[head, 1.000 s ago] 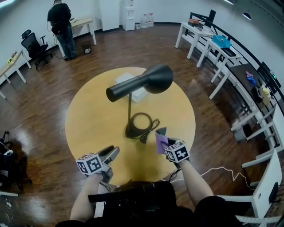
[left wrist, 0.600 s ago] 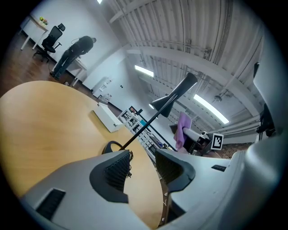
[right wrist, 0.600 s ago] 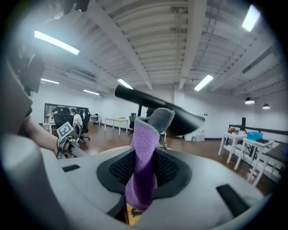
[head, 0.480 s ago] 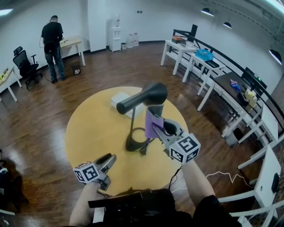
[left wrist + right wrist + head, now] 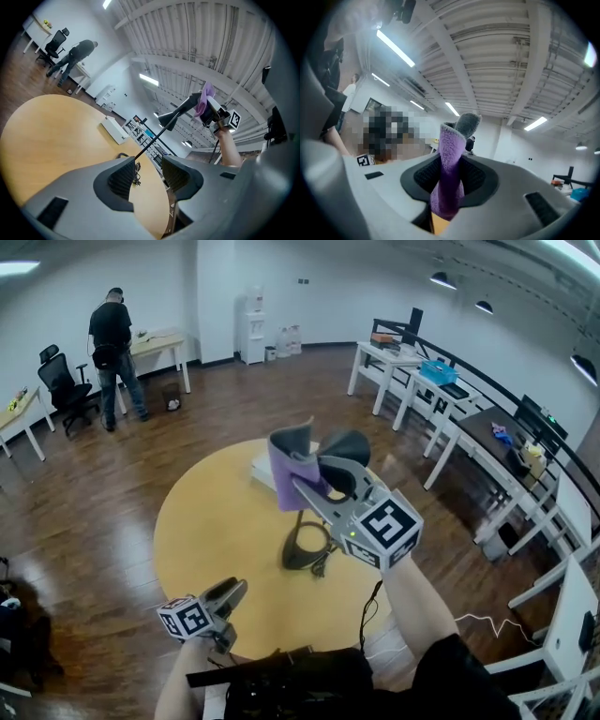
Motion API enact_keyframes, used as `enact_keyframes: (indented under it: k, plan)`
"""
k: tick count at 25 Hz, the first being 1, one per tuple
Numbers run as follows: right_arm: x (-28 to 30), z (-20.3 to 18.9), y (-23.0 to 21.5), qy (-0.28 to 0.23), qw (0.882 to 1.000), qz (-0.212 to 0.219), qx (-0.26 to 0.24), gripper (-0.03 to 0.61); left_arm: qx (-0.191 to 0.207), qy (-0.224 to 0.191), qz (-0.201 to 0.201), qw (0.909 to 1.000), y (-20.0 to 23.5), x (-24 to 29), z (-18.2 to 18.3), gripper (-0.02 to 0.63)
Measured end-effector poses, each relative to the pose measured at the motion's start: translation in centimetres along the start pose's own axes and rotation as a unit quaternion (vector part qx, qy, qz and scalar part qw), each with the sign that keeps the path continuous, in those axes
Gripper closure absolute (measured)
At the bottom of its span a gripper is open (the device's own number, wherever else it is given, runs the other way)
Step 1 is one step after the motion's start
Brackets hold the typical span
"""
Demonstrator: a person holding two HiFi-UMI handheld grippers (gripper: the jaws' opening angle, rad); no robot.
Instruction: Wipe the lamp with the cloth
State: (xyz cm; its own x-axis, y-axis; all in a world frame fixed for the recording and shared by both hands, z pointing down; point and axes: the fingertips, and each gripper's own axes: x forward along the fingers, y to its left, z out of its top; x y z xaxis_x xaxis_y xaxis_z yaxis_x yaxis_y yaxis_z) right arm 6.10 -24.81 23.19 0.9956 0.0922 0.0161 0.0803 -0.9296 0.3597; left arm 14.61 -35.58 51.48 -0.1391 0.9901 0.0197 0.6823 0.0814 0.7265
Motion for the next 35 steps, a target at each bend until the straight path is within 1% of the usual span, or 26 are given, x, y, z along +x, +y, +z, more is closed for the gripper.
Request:
enact_keyframes:
  k: [1,2,3,4,5,7,8,9,10,11,13,15,17,20,24,27,30,33,35]
  plan:
    - [0.5,-0.4,0.7,0.017,1.0,-0.007,-0.022,0.477,-0.003,0.0,0.002,1.0,0.1,-0.4,-0.2,0.437]
    - [0.9,-0.9,1.1,0.042,0.997,-0.024,-0.056,0.476,-0.006,-0.001,0.004,1.0,0.3,-0.7,-0.3,0.437]
    - [1.4,-1.5,1.3,0.068,0.991,-0.048,-0.103,0.477,-0.009,-0.002,0.006,0.9999,0.4,-0.9,-0.4,0.437]
    - [1.8,-1.9,1.4,0.093,0.979,-0.073,-0.166,0.474,-0.013,-0.003,0.007,0.9999,0.4,-0.9,-0.5,0.437]
    - [2.2,-2.2,1.4,0.114,0.96,-0.093,-0.236,0.474,-0.014,-0.003,0.008,0.9999,0.3,-0.8,-0.7,0.437]
    - [3.0,-2.7,1.7,0.149,0.913,-0.114,-0.363,0.474,-0.01,-0.003,0.009,0.9999,-0.2,-0.4,-1.1,0.437]
    - [3.4,-3.0,1.9,0.163,0.889,-0.114,-0.412,0.474,-0.008,-0.006,0.011,0.9999,-0.4,-0.1,-1.1,0.437]
    - [3.7,-3.5,2.1,0.173,0.87,-0.11,-0.449,0.474,-0.006,-0.012,0.013,0.9998,-0.5,0.1,-1.1,0.437]
    - [4.1,-4.0,2.4,0.179,0.856,-0.099,-0.474,0.476,-0.007,-0.02,0.016,0.9997,-0.5,0.3,-1.2,0.437]
    - [4.4,-4.6,2.8,0.183,0.848,-0.085,-0.491,0.476,-0.011,-0.028,0.019,0.9994,-0.3,0.4,-1.2,0.437]
    - [4.8,-5.6,3.7,0.182,0.838,-0.054,-0.511,0.476,-0.023,-0.047,0.027,0.9983,-0.2,0.4,-1.3,0.437]
    - [4.8,-5.7,4.1,0.171,0.835,-0.034,-0.522,0.476,-0.022,-0.059,0.033,0.9975,-0.8,0.5,-1.1,0.437]
    - [4.5,-5.7,4.1,0.159,0.837,-0.019,-0.523,0.476,-0.018,-0.067,0.039,0.9968,-1.4,0.7,-0.9,0.437]
    - [3.3,-6.4,4.7,0.144,0.847,0.006,-0.512,0.476,-0.028,-0.08,0.045,0.9954,-1.6,0.3,-1.3,0.437]
    - [2.2,-6.9,5.3,0.12,0.86,0.019,-0.496,0.476,-0.021,-0.088,0.054,0.9944,-1.7,-0.4,-0.9,0.437]
    - [0.7,-6.2,4.8,0.103,0.874,0.006,-0.476,0.476,-0.025,-0.082,0.051,0.995,-2.0,-0.6,-1.2,0.437]
    - [0.7,-4.6,3.9,0.098,0.882,-0.023,-0.46,0.476,-0.016,-0.075,0.046,0.996,-2.1,-1.8,-0.2,0.437]
    - [1.5,-3.7,3.3,0.1,0.898,-0.021,-0.428,0.476,-0.008,-0.07,0.043,0.9966,-1.9,-2.6,0.4,0.437]
    - [1.9,-3.3,3.2,0.1,0.905,-0.018,-0.413,0.476,-0.012,-0.07,0.038,0.9967,-1.9,-2.5,0.2,0.437]
